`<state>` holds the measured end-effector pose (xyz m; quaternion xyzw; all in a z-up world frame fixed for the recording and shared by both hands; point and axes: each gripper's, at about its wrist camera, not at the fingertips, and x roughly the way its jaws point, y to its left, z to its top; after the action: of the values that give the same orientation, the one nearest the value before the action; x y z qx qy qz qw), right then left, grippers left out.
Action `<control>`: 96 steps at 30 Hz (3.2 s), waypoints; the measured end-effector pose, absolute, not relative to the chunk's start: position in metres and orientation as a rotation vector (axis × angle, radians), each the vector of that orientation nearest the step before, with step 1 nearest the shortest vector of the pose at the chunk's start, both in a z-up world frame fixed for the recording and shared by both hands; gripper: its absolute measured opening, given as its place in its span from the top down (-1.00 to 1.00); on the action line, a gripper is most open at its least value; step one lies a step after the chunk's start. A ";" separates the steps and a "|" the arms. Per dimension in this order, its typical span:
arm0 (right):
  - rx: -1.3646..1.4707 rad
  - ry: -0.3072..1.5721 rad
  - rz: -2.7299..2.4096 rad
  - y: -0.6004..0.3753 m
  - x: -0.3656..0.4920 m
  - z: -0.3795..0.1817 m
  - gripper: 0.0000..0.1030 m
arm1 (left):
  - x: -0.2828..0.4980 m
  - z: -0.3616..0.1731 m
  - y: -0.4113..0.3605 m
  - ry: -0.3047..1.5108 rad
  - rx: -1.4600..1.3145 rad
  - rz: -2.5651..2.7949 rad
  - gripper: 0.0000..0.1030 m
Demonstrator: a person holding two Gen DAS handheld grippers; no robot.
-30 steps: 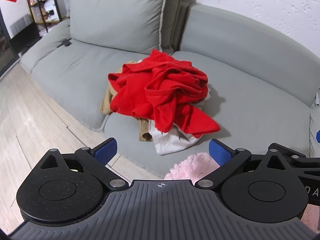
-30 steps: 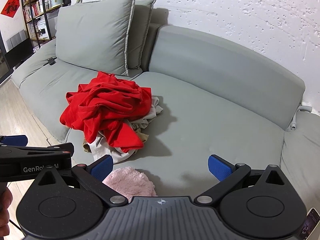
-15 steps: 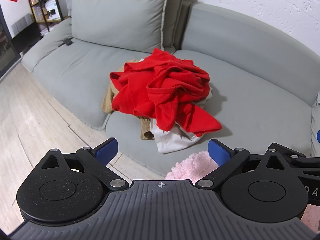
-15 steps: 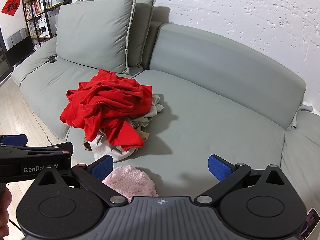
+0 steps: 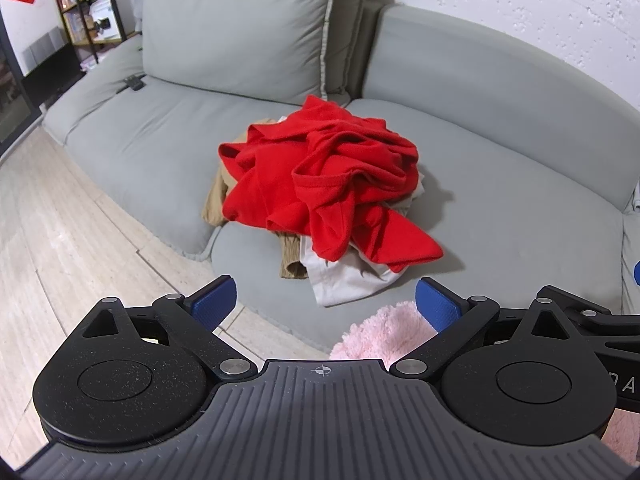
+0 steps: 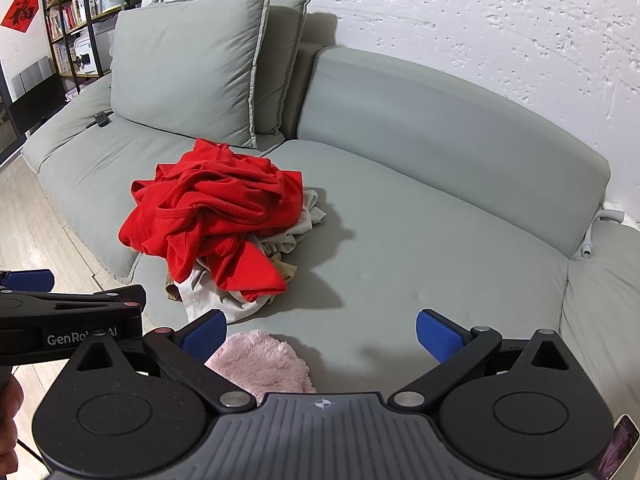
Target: Fold clothes
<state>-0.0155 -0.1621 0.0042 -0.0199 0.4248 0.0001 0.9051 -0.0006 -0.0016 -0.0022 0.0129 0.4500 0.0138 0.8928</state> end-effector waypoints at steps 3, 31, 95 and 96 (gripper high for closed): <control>-0.038 0.877 0.000 -0.163 -0.016 0.004 -0.98 | -0.001 -0.002 -0.002 0.931 0.028 0.028 -0.92; -0.023 0.885 -0.003 -0.166 -0.015 0.004 -0.99 | -0.005 -0.001 -0.003 0.933 0.033 0.026 -0.92; -0.043 0.794 0.373 -0.150 0.172 -0.100 0.36 | 0.143 -0.088 0.056 0.822 -0.111 0.013 -0.52; -0.047 0.793 0.380 -0.150 0.173 -0.102 0.35 | 0.146 -0.090 0.056 0.830 -0.113 0.025 -0.52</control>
<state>0.1730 -0.1502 -0.1020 -0.0226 0.3840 0.1839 0.9046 0.1459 0.0564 -0.0901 -0.0548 0.4028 0.0122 0.9135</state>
